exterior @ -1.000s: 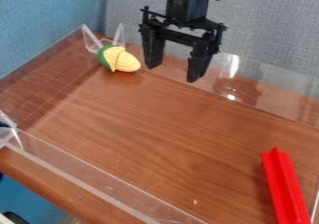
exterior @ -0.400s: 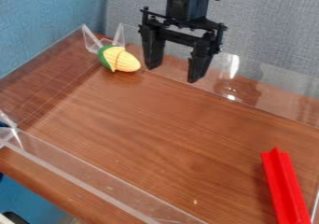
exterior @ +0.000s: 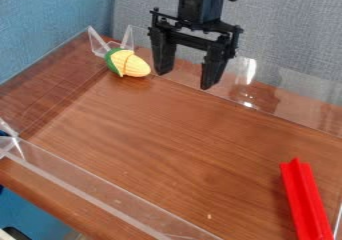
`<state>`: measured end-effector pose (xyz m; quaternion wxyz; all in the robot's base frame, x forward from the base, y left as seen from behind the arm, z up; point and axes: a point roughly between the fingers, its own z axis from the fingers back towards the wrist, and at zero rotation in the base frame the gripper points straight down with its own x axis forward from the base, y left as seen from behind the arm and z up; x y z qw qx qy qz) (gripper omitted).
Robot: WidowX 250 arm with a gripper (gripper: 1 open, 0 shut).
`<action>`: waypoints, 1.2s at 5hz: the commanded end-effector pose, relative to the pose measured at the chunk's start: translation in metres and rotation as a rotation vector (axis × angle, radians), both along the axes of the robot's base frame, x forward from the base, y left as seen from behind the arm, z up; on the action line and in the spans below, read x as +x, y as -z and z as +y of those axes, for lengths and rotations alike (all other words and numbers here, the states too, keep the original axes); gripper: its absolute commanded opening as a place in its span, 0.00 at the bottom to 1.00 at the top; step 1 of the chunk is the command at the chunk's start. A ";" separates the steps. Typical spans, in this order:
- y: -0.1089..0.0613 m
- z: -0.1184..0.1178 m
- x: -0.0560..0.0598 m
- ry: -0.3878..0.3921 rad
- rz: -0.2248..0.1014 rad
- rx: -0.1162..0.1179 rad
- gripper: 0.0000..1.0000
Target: Put the red object to the left side of the table
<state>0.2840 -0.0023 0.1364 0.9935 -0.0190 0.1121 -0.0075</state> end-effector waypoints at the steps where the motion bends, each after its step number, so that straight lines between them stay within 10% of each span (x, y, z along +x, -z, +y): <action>1: -0.009 0.005 0.002 -0.015 -0.028 0.003 1.00; 6: 0.010 -0.012 -0.003 -0.026 0.016 -0.017 1.00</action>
